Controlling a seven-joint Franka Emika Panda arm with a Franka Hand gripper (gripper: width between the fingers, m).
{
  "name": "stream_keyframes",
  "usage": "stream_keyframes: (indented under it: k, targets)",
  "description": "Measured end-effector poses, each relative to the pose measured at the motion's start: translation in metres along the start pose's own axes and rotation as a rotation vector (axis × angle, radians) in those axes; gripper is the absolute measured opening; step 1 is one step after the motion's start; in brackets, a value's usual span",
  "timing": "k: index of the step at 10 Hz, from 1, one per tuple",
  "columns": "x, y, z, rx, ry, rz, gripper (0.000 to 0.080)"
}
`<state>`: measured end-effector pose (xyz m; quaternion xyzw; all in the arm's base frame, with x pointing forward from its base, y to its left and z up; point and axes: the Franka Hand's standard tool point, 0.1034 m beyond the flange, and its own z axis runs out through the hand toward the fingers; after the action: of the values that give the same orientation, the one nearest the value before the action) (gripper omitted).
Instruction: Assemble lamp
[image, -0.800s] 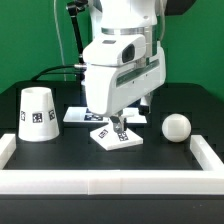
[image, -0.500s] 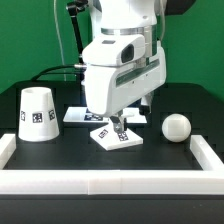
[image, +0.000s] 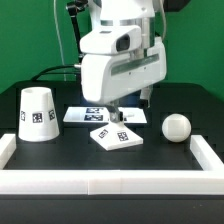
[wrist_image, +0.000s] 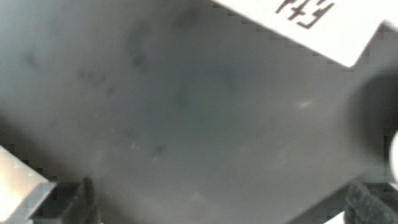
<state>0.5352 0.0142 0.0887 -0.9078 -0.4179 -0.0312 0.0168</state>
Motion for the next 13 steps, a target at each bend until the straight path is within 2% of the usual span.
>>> stream_keyframes:
  k: [1, 3, 7, 8, 9, 11, 13]
  targets:
    - [-0.015, -0.006, -0.003, -0.025, 0.010, 0.012, 0.0700]
    - [-0.039, -0.018, -0.005, -0.037, 0.009, 0.030, 0.0700]
    - [-0.039, -0.018, -0.003, -0.034, 0.007, 0.031, 0.0700]
    - [-0.038, -0.018, -0.002, -0.050, 0.015, 0.129, 0.0700]
    - [-0.039, -0.028, 0.000, -0.071, 0.020, 0.215, 0.0700]
    - [-0.040, -0.039, 0.005, -0.065, 0.005, 0.308, 0.0700]
    - [-0.041, -0.039, 0.007, -0.060, 0.000, 0.305, 0.0700]
